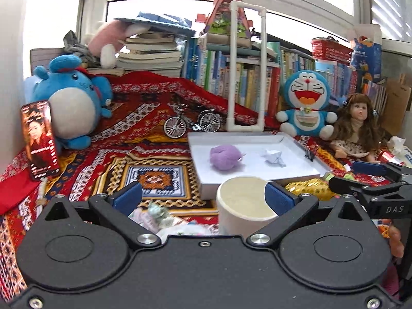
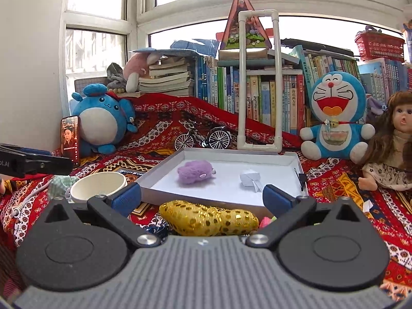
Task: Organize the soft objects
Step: 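Withdraw both open tools from the tray back toward the pile, then grasp the white fluffy plush with the left tool while the right tool grasps the pink knit fabric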
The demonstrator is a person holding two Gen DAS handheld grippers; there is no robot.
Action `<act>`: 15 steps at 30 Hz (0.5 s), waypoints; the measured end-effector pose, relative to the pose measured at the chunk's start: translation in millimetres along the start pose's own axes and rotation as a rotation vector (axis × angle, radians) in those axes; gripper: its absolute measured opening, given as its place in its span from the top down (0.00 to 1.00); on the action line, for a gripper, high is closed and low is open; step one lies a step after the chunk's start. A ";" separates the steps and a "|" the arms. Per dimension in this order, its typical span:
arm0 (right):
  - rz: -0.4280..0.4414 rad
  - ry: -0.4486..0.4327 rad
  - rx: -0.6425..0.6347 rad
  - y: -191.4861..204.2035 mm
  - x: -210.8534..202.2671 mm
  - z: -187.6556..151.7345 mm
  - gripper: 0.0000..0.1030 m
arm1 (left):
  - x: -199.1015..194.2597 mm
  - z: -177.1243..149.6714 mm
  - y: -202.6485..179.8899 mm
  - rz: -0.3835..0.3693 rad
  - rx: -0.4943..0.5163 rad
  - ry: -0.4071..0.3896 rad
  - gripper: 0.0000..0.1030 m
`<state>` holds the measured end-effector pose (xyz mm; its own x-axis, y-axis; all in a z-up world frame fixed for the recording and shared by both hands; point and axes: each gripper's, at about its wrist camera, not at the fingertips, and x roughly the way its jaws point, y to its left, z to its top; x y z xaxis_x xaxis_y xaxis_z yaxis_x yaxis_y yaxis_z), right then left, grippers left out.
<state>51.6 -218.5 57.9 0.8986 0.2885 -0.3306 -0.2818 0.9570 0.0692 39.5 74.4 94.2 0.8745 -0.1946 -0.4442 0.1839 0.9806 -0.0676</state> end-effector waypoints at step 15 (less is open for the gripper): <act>-0.037 0.065 -0.043 20.0 6.4 -35.1 0.00 | 17.7 -51.0 17.3 0.079 -0.079 0.080 0.00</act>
<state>39.9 -198.6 24.1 0.8852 0.2492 -0.3929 -0.2643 0.9643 0.0161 35.3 89.1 39.6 0.8458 -0.1171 -0.5204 0.0769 0.9922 -0.0982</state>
